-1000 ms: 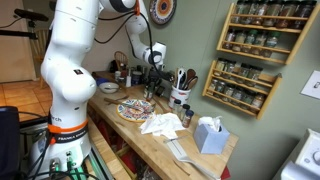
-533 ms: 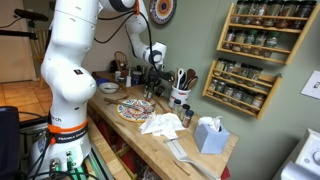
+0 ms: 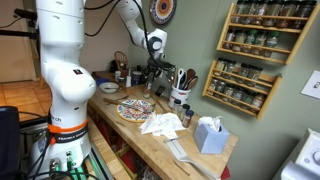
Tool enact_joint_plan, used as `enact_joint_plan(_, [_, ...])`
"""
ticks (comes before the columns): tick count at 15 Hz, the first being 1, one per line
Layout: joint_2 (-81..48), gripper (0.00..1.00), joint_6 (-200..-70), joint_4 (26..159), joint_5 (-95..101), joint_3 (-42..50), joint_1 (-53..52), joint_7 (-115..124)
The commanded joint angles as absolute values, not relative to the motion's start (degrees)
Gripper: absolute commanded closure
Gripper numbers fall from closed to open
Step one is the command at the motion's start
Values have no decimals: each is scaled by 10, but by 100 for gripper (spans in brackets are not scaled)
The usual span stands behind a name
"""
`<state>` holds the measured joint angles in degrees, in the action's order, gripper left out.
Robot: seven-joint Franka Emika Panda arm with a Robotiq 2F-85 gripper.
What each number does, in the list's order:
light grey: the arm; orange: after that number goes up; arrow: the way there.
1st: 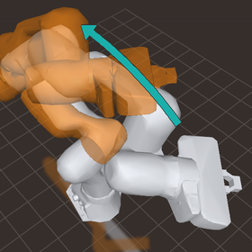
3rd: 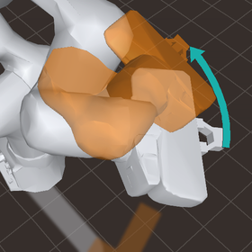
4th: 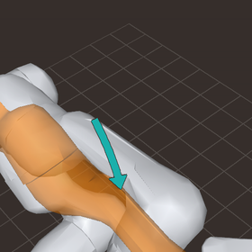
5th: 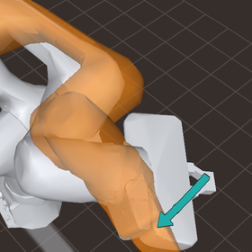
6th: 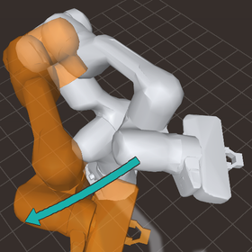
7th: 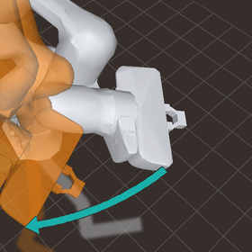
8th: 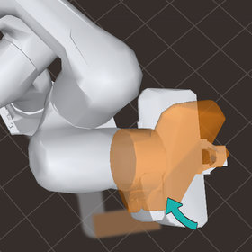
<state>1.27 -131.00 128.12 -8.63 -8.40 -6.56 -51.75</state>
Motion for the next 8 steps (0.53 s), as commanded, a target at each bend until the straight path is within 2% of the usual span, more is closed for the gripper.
enact_joint_plan(1, [91,80,-1252,1306,-125,-68,-66,-521])
enact_joint_plan(8, [226,80,-1155,1315,-156,25,-49,-530])
